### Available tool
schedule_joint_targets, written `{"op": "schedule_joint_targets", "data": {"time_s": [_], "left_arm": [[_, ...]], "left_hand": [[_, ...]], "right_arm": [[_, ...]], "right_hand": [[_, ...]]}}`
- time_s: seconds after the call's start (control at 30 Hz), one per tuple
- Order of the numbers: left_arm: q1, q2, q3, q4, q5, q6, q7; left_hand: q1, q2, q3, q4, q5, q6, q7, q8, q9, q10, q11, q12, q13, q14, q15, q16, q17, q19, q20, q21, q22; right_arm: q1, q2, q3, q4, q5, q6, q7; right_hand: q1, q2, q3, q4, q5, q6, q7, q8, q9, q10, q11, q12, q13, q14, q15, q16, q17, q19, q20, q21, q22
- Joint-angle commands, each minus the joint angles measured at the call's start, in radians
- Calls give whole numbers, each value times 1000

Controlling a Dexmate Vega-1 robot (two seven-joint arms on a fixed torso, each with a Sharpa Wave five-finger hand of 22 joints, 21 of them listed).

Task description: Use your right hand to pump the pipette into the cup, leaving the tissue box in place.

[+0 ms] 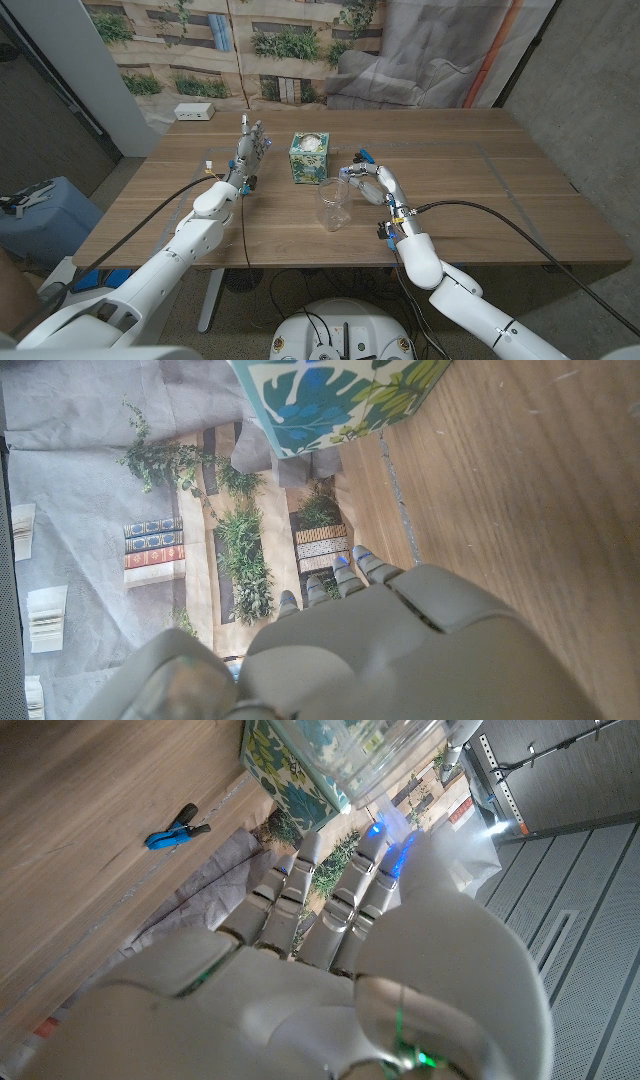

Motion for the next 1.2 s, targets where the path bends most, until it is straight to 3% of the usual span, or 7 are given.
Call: {"op": "schedule_joint_targets", "data": {"time_s": [0.03,1.2], "left_arm": [[0,0,0,0,0,0,0],[1,0,0,0,0,-1,0]], "left_hand": [[-1,43,-7,1,4,-1,-6,6,2,-2,-5,4,6,-7,-115,6,6,-11,-90,5,2],[-1,43,-7,1,4,-1,-6,6,2,-2,-4,4,6,-8,-115,6,6,-11,-90,5,2]], "right_arm": [[-2,6,-1,-1,9,-8,-3],[-10,11,-2,-15,36,-18,4]], "right_hand": [[6,15,4,-2,5,17,3,6,4,18,-1,8,7,13,-159,11,2,7,-37,4,2],[57,23,25,-8,8,73,12,24,4,83,2,41,34,63,-171,30,12,14,-49,2,2]]}}
